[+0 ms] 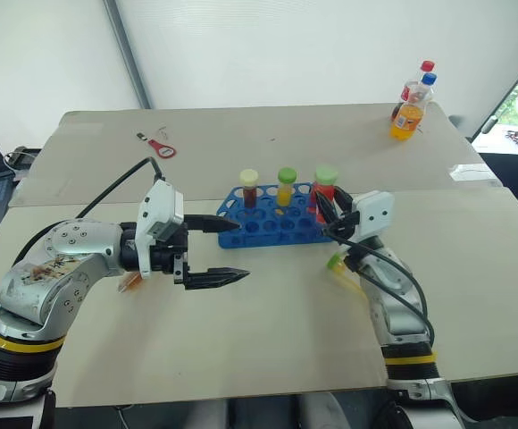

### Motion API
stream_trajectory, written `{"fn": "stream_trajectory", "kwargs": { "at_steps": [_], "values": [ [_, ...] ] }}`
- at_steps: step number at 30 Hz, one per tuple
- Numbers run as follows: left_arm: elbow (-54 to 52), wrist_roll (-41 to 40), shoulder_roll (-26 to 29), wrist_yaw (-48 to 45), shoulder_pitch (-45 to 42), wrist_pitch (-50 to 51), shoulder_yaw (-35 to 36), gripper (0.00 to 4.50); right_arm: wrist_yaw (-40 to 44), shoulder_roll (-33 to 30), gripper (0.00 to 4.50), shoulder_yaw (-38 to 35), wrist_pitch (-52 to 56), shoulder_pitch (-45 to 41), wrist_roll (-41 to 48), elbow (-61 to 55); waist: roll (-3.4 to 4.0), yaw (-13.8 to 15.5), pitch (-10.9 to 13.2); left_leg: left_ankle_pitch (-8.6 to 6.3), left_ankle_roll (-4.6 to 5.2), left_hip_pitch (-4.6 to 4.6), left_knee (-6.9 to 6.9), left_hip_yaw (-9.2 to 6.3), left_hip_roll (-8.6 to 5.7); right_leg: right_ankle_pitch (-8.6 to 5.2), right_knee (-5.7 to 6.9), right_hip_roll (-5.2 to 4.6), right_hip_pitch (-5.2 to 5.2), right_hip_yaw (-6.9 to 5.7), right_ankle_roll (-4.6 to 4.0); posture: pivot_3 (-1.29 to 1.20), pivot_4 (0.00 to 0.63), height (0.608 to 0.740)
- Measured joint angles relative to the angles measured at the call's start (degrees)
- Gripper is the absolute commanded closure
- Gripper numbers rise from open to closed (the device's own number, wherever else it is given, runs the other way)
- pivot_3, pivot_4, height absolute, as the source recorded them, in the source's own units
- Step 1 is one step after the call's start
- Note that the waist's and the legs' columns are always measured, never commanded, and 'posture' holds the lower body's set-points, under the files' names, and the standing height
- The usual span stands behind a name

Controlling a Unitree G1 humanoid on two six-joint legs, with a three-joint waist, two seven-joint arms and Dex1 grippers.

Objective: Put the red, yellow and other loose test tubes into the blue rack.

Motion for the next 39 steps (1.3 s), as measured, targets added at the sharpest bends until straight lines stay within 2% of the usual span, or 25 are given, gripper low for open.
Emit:
{"fn": "stream_trajectory", "kwargs": {
  "at_steps": [11, 13, 19, 26, 30, 33, 35, 37, 39],
  "values": [
    [0.00, -0.40, -0.68, 1.49, -0.25, 0.11, 0.00, 0.00, -2.82, 1.66, 3.55, 0.11, -0.37, 2.02, 0.59, -0.60, 0.00, 0.02, 0.00, 0.00, 0.00, 0.00, -0.01, -0.02, 0.05, 0.01, 0.00, 0.08, 0.00, 0.04, -0.01, 0.00, 0.150, 0.740],
    [0.00, -0.40, -0.81, 1.69, -0.25, 0.11, 0.00, 0.00, -2.82, 1.70, 2.48, -0.18, -0.27, 2.45, 1.21, -0.79, 0.00, 0.11, 0.00, 0.00, 0.00, 0.00, 0.00, -0.02, 0.05, 0.01, 0.00, 0.07, 0.01, 0.04, -0.01, 0.00, 0.150, 0.740],
    [0.00, -0.39, -1.37, 2.41, -0.26, 0.10, -0.02, 0.00, -2.06, -1.35, 0.48, -1.03, 4.74, 4.46, 2.80, -2.47, 0.00, 0.08, 0.00, 0.00, 0.00, -0.01, -0.01, -0.02, 0.05, 0.01, 0.00, 0.08, -0.02, 0.06, -0.01, 0.00, 0.150, 0.740],
    [-0.25, -0.02, -1.95, 3.64, 0.38, -0.04, 0.02, 0.00, 2.30, -11.53, 0.48, -4.48, 21.08, 12.74, 9.29, -18.52, 0.00, 0.37, 0.00, -0.02, 0.03, -0.06, 0.00, -0.01, 0.04, 0.00, -0.08, 0.06, 0.01, 0.07, -0.01, 0.00, 0.150, 0.740],
    [-0.27, 1.21, 0.05, 1.78, 2.48, -0.92, 0.09, 0.00, 7.15, -24.57, 0.48, -10.30, 38.41, 15.32, 19.86, -33.21, 0.01, 0.09, 0.01, -0.02, 0.04, -0.03, 0.00, -0.01, 0.07, 0.00, -0.12, 0.12, 0.07, 0.11, -0.01, 0.00, 0.150, 0.740],
    [-0.36, 2.95, 2.22, -1.57, 3.87, -3.62, -0.26, 0.00, 10.78, -35.35, 0.48, -11.24, 52.73, 11.74, 28.87, -40.66, -0.01, -0.10, 0.02, -0.02, 0.04, 0.19, -0.04, -0.08, 0.10, 0.02, -0.20, 0.28, 0.29, 0.14, -0.04, 0.00, 0.150, 0.740],
    [-0.58, 4.42, 3.36, -4.18, 4.98, -6.00, -1.40, 0.00, 12.73, -42.30, 0.48, -9.11, 61.84, 7.90, 33.36, -43.02, 0.01, 0.09, 0.03, 0.00, 0.08, 0.21, -0.04, -0.14, 0.10, 0.01, -0.25, 0.24, 0.37, 0.13, -0.05, 0.00, 0.150, 0.740],
    [-0.75, 6.26, 4.13, -6.56, 6.14, -8.57, -2.68, 0.00, 13.75, -46.91, 0.48, -5.49, 70.37, 3.24, 36.64, -44.22, 0.01, 0.24, 0.03, 0.00, 0.09, 0.28, -0.03, -0.24, 0.10, 0.01, -0.50, 0.25, 0.62, 0.06, -0.05, 0.00, 0.150, 0.740],
    [-1.11, 7.28, 4.18, -7.80, 6.32, -10.03, -3.55, 0.00, 13.26, -47.56, 0.48, -2.43, 77.74, -0.11, 38.53, -43.82, -0.01, 0.39, 0.04, 0.00, 0.11, 0.32, -0.02, -0.37, 0.11, 0.02, -0.82, 0.25, 0.90, -0.04, -0.04, 0.00, 0.150, 0.740]
  ]
}}
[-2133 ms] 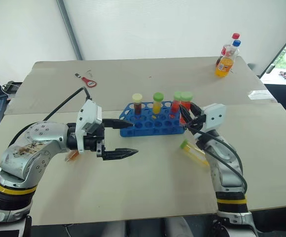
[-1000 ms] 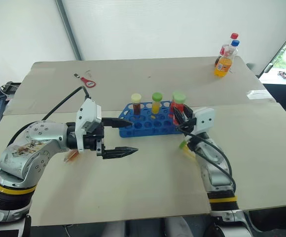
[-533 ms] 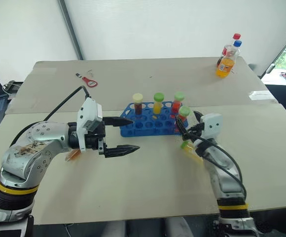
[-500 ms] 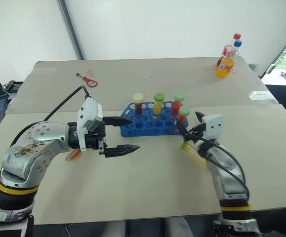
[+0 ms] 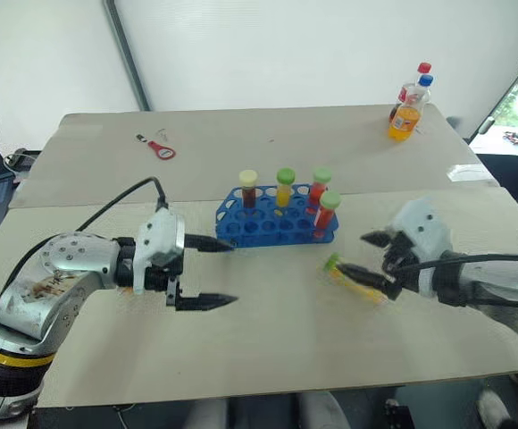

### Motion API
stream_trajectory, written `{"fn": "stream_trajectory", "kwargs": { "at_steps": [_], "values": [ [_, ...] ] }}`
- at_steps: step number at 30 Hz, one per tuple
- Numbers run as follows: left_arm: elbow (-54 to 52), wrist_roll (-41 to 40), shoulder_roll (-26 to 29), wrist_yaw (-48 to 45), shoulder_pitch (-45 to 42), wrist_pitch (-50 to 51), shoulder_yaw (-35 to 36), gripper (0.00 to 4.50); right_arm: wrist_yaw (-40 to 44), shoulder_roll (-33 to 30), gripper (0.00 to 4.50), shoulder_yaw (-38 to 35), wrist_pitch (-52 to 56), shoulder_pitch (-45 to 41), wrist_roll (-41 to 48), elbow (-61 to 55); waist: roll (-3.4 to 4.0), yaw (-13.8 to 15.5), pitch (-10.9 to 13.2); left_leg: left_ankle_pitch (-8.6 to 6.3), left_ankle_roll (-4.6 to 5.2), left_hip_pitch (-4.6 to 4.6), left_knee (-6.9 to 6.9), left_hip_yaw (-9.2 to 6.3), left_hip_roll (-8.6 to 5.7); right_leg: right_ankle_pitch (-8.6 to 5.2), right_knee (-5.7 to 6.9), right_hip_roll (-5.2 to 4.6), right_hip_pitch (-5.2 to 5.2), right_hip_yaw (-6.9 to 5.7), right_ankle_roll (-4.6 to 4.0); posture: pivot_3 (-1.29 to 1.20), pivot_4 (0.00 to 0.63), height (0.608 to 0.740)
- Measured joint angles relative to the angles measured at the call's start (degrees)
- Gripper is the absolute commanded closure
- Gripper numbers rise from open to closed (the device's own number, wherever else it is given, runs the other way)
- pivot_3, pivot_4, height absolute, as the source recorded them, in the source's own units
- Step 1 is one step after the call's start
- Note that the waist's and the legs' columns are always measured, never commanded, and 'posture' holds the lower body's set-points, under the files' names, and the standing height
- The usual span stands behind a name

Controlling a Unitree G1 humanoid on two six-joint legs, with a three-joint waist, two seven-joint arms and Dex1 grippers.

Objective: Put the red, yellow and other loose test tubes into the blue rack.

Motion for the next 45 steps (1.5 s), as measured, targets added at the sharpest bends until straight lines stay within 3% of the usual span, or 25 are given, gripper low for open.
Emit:
{"fn": "stream_trajectory", "kwargs": {
  "at_steps": [4, 10, 20, 27, 36, 45],
  "values": [
    [-0.33, 0.40, -1.18, -0.09, -0.67, -1.03, -0.80, 0.00, -2.62, 1.52, 0.48, 7.65, 7.05, -4.73, -0.95, 3.17, 0.00, 0.69, 0.00, -0.05, 0.10, -0.11, 0.04, -0.02, -0.10, 0.11, -0.22, -0.13, 0.05, 0.00, 0.17, 0.00, 0.150, 0.740],
    [-3.12, 0.56, -3.35, 1.38, -0.78, -1.04, -2.30, 0.00, -3.18, 0.46, 0.48, 17.64, 5.59, -10.85, -8.84, 11.26, 0.00, 1.21, 0.00, -0.07, 0.13, -0.27, 0.03, -0.01, -0.08, 0.12, -0.26, -0.11, -0.13, -0.01, 0.18, 0.00, 0.150, 0.740],
    [-5.05, 0.31, -3.97, 3.87, 0.52, -0.56, -2.32, 0.00, 4.43, -2.49, 0.48, 17.94, 8.05, -18.17, -6.88, 10.82, 0.01, 1.47, 0.00, -0.07, 0.13, -0.33, 0.02, -0.03, -0.07, 0.12, -0.22, -0.11, -0.20, -0.01, 0.17, 0.00, 0.150, 0.740],
    [-5.07, 0.28, -5.19, 4.96, 0.09, 0.24, -2.37, 0.00, 7.31, -6.10, 0.48, 24.57, -2.75, -18.45, -16.59, 21.55, 0.01, 1.41, 0.00, -0.07, 0.13, -0.30, 0.03, 0.00, -0.07, 0.13, -0.23, -0.09, -0.19, -0.01, 0.18, 0.00, 0.150, 0.740],
    [-5.78, -2.25, -5.50, 4.82, -0.50, 1.37, -2.32, 0.00, 16.52, -3.78, 0.48, 30.62, -5.67, -23.66, -20.72, 29.19, 0.01, 1.16, 0.00, -0.07, 0.13, -0.33, 0.02, 0.00, -0.05, 0.13, -0.21, -0.08, -0.26, 0.02, 0.17, 0.00, 0.150, 0.740],
    [-6.85, -3.05, -5.35, 4.79, -0.21, 1.37, -2.25, 0.00, 19.63, -1.72, 0.48, 34.09, -6.56, -25.02, -25.52, 34.50, 0.02, 1.46, 0.00, -0.07, 0.13, -0.35, 0.02, 0.00, -0.09, 0.13, -0.21, -0.12, -0.28, 0.01, 0.17, 0.00, 0.150, 0.740]
  ]
}}
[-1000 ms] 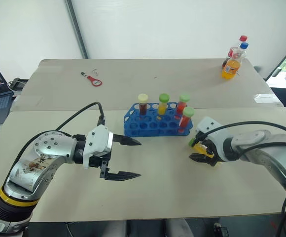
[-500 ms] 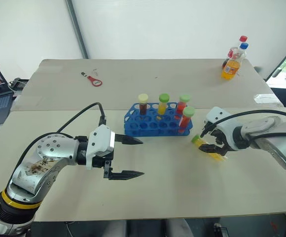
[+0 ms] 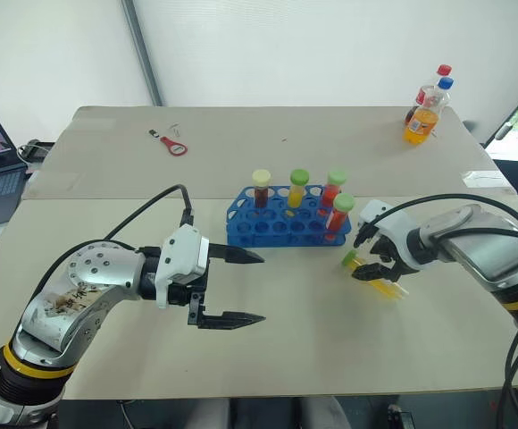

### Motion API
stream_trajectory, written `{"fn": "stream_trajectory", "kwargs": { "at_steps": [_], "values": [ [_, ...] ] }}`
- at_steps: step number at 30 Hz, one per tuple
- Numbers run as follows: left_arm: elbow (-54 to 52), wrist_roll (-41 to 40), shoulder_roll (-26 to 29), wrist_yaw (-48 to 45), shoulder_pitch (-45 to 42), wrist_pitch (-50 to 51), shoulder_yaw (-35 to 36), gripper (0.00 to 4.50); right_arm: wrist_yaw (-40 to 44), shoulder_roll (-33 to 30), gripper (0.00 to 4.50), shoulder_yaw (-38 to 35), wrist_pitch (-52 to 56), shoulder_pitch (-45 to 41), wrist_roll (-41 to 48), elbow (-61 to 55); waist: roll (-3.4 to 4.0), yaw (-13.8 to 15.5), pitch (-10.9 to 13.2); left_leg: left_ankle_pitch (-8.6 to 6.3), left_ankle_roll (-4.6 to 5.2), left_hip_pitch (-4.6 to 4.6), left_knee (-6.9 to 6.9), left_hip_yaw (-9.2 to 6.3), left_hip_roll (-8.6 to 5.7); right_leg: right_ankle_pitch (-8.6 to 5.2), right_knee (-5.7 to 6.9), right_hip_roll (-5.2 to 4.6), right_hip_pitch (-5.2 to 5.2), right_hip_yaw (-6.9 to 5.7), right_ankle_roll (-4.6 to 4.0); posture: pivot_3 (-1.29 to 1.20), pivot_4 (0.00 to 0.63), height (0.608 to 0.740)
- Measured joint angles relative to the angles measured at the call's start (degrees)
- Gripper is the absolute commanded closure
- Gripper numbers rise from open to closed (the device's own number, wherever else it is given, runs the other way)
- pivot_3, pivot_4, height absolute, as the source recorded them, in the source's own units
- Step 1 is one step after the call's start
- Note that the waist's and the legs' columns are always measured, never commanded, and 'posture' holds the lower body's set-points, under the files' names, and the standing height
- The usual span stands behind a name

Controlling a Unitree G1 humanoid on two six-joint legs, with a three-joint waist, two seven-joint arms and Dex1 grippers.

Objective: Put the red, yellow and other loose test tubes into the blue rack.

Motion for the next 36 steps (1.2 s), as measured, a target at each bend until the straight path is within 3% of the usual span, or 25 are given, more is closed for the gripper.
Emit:
{"fn": "stream_trajectory", "kwargs": {
  "at_steps": [7, 10, 15, 17, 21, 24, 29, 31, 32, 35, 36],
  "values": [
    [0.02, -0.88, 1.12, -1.76, 0.56, -0.10, 0.07, 0.00, 4.45, -0.04, 0.48, 1.65, 0.38, -0.17, -1.15, -0.32, 0.00, -0.06, 0.00, 0.00, 0.00, -0.01, 0.00, 0.00, 0.01, 0.00, 0.01, 0.03, -0.05, 0.00, 0.00, 0.00, 0.150, 0.740],
    [0.15, -0.81, 1.12, -1.94, 0.23, -0.15, 0.02, 0.00, 4.26, 0.51, 1.27, 1.62, 0.65, 0.04, -1.62, -0.31, 0.00, -0.05, 0.00, 0.00, 0.00, -0.01, 0.00, 0.00, 0.01, 0.00, 0.01, 0.02, -0.05, 0.00, 0.00, 0.00, 0.150, 0.740],
    [0.39, -0.68, 1.12, -1.81, 0.00, -0.15, 0.01, 0.00, 4.05, 0.60, 3.06, 1.33, 1.88, 2.09, -1.98, -1.13, 0.00, 0.00, 0.00, 0.00, 0.00, -0.03, 0.00, 0.00, 0.00, 0.00, 0.01, 0.01, -0.06, 0.00, 0.00, 0.00, 0.150, 0.740],
    [0.54, -0.40, 1.12, -1.79, 0.00, -0.15, 0.00, 0.00, 4.04, 0.61, 3.50, 1.16, 2.39, 2.38, -1.97, -1.95, 0.00, -0.01, 0.00, 0.00, 0.00, -0.03, 0.00, 0.00, 0.00, 0.00, 0.02, 0.01, -0.06, 0.00, 0.00, 0.00, 0.150, 0.740],
    [1.16, -0.25, 1.12, -1.69, 0.00, -0.15, 0.02, 0.00, 3.84, 0.61, 3.53, 0.77, 3.07, 2.59, -1.84, -2.38, 0.00, -0.02, 0.00, 0.00, 0.00, -0.03, 0.00, 0.00, 0.01, 0.00, 0.02, 0.02, -0.06, 0.00, -0.01, 0.00, 0.150, 0.740],
    [2.22, -0.58, 1.43, -0.94, 0.80, 0.09, 1.80, 0.00, 3.74, 0.73, 3.53, -3.47, 5.16, 3.18, 0.16, -4.22, 0.00, 0.00, 0.00, 0.00, 0.00, -0.08, 0.00, 0.00, 0.01, 0.00, 0.04, 0.02, -0.13, 0.00, -0.01, 0.00, 0.150, 0.740],
    [4.87, -1.93, 2.14, 0.72, 3.77, 1.16, 7.69, 0.00, 3.67, 1.59, 3.53, -17.67, 7.60, 9.18, 7.12, -17.36, 0.00, 0.03, -0.01, 0.00, 0.00, -0.34, -0.02, -0.05, 0.06, 0.01, 0.10, 0.07, -0.46, -0.04, -0.01, 0.00, 0.150, 0.740],
    [6.25, -2.33, 2.47, 1.05, 4.63, 1.40, 9.62, 0.00, 2.11, 8.52, 3.53, -26.36, 8.47, 13.75, 11.33, -22.83, -0.04, -0.10, -0.03, 0.00, 0.00, -0.43, 0.00, -0.05, 0.07, 0.03, 0.14, 0.09, -0.55, -0.03, -0.05, 0.00, 0.150, 0.740],
    [7.28, -2.30, 2.73, 0.97, 5.05, 1.34, 10.78, 0.00, -0.46, 17.66, 3.53, -33.54, 8.24, 16.87, 14.65, -25.98, -0.09, -0.23, -0.06, 0.01, -0.02, -0.43, -0.03, -0.06, 0.10, 0.08, 0.15, 0.14, -0.58, -0.03, -0.13, 0.00, 0.150, 0.740],
    [8.73, -2.12, 3.61, 0.44, 5.11, 1.05, 11.72, 0.00, -7.89, 31.20, 3.53, -38.60, 3.49, 21.21, 17.27, -30.72, 0.01, -0.18, -0.02, 0.06, -0.09, -0.48, 0.02, -0.04, 0.00, 0.11, 0.37, 0.04, -0.73, 0.03, -0.13, 0.00, 0.150, 0.740],
    [9.10, -2.08, 3.86, 0.21, 5.16, 1.05, 12.03, 0.00, -10.62, 32.90, 3.53, -38.90, 0.89, 21.75, 16.27, -31.40, 0.01, 0.00, -0.02, 0.10, -0.15, -0.47, 0.04, -0.05, -0.08, 0.14, 0.39, -0.03, -0.70, 0.02, -0.06, 0.00, 0.150, 0.740]
  ]
}}
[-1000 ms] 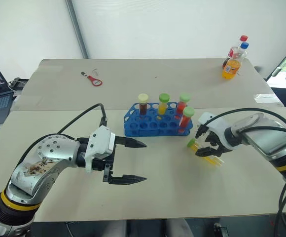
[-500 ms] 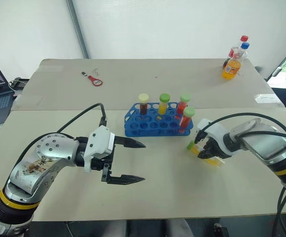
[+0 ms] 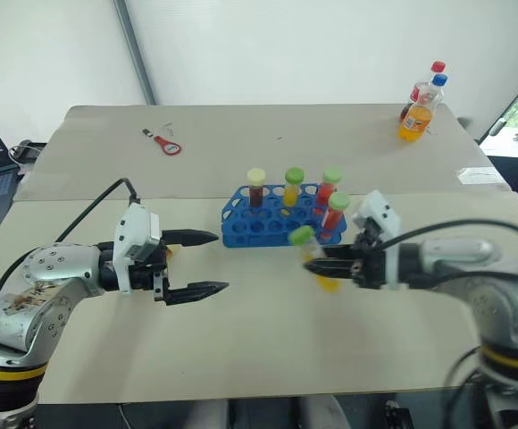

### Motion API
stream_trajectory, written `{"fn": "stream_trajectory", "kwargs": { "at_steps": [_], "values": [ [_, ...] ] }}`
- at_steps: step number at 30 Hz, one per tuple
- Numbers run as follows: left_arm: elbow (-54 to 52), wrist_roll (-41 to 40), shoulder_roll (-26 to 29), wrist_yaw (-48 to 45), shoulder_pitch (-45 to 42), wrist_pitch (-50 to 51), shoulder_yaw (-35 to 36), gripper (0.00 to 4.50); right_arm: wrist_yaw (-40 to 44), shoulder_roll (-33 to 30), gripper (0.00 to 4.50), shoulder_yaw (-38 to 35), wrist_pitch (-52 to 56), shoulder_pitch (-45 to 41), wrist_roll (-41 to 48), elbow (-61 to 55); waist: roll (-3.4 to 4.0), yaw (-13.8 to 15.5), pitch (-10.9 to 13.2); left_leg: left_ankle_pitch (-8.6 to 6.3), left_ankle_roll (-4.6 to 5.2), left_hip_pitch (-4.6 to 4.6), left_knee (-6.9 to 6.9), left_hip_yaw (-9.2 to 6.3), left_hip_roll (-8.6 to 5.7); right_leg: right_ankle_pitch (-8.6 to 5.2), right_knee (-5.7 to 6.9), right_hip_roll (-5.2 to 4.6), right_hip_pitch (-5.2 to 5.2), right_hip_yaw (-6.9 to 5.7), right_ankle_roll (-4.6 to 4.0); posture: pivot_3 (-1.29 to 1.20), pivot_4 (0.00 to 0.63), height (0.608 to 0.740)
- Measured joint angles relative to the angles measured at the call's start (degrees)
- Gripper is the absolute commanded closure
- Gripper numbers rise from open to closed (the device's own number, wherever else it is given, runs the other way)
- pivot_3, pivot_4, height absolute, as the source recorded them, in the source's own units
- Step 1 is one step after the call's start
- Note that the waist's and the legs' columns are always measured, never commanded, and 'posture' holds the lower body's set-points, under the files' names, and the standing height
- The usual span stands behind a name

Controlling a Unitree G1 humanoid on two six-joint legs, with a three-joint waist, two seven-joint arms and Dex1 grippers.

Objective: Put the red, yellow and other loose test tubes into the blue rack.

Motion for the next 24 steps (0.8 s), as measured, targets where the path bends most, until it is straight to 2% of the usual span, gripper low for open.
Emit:
{"fn": "stream_trajectory", "kwargs": {
  "at_steps": [4, 7, 9, 17, 24],
  "values": [
    [0.39, 0.22, 0.73, -0.37, -0.14, 0.06, 0.40, 0.00, -8.32, 5.91, 3.53, 1.54, -11.82, 0.74, -6.62, 0.73, -0.01, -0.03, 0.00, 0.12, -0.07, 0.10, 0.01, 0.01, -0.01, 0.13, -0.07, 0.04, 0.08, 0.00, 0.02, 0.00, 0.150, 0.740],
    [0.23, -0.06, 0.30, 0.54, -2.40, 0.76, -0.37, 0.00, -15.56, 14.70, 3.53, 7.04, -27.07, 2.52, -14.36, 7.21, -0.02, -0.44, -0.01, 0.20, -0.19, 0.21, -0.08, 0.01, 0.06, 0.17, 0.12, 0.17, 0.02, -0.01, -0.05, 0.00, 0.150, 0.740],
    [-0.46, -0.37, 0.09, 0.83, -3.43, 1.30, -0.99, 0.00, -17.86, 17.02, 3.53, 10.42, -34.39, 3.69, -18.28, 11.80, -0.01, -0.61, -0.01, 0.22, -0.22, 0.23, -0.11, 0.03, 0.06, 0.17, 0.21, 0.15, -0.04, -0.01, -0.05, 0.00, 0.150, 0.740],
    [-0.37, -0.99, -0.04, 1.02, -5.21, 1.74, -2.14, 0.00, -22.41, 20.57, 3.53, 14.01, -52.45, 3.10, -25.83, 24.44, -0.01, -1.69, -0.01, 0.21, -0.21, 0.27, -0.11, 0.04, 0.05, 0.17, 0.23, 0.14, -0.02, -0.01, -0.05, 0.00, 0.150, 0.740],
    [-0.36, -1.03, -0.06, 1.24, -5.51, 2.30, -2.53, 0.00, -24.06, 22.67, 3.53, 15.34, -60.25, 3.07, -28.54, 31.72, -0.01, -1.89, -0.01, 0.21, -0.20, 0.31, -0.14, 0.05, 0.07, 0.17, 0.28, 0.16, -0.02, -0.01, -0.05, 0.00, 0.150, 0.740]
  ]
}}
